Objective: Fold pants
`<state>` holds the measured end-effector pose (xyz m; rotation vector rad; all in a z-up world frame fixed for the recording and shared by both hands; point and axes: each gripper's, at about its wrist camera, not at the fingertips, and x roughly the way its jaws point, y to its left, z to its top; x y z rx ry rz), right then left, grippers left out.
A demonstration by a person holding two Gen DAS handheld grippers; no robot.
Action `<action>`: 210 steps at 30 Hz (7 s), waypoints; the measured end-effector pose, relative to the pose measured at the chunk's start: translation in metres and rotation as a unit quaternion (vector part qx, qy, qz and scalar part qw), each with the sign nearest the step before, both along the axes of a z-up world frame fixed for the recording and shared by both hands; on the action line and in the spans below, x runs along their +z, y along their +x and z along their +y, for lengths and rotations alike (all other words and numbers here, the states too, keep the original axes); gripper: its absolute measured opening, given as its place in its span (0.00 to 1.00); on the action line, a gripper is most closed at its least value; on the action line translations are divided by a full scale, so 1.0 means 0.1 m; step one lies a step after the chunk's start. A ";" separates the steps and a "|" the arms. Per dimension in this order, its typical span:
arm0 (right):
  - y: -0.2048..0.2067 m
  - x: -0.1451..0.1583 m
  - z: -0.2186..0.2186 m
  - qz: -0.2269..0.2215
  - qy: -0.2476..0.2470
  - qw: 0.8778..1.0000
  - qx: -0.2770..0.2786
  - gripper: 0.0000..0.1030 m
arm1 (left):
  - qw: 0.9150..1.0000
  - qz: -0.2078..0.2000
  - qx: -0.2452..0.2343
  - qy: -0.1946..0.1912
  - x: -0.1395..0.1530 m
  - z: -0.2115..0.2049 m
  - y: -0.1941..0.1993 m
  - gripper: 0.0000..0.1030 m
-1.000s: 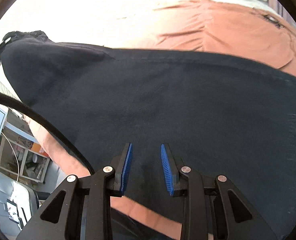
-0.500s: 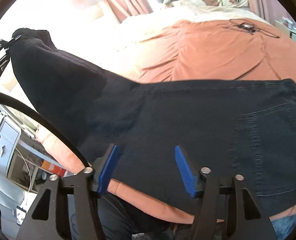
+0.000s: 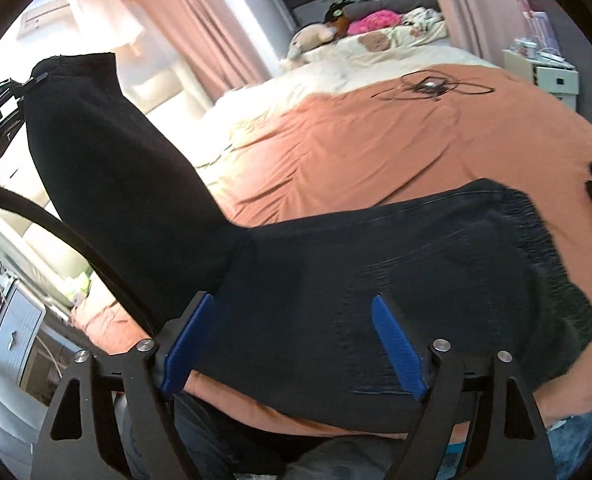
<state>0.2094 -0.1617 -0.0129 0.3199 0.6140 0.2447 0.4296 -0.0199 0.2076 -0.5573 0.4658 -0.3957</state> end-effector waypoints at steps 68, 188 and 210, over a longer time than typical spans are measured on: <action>-1.59 -0.22 -2.22 0.033 0.149 0.978 -0.142 0.82 | 0.886 0.235 -0.370 0.148 -2.66 -3.69 -0.44 0.89; 0.04 0.71 -2.33 0.048 0.006 0.999 -0.020 0.02 | 0.940 0.315 -0.063 0.113 -3.76 -0.33 -0.49 0.16; -0.30 0.43 -2.23 0.077 -0.020 0.996 -0.038 0.10 | 0.939 0.316 -0.073 0.111 -3.73 -0.30 -0.54 0.43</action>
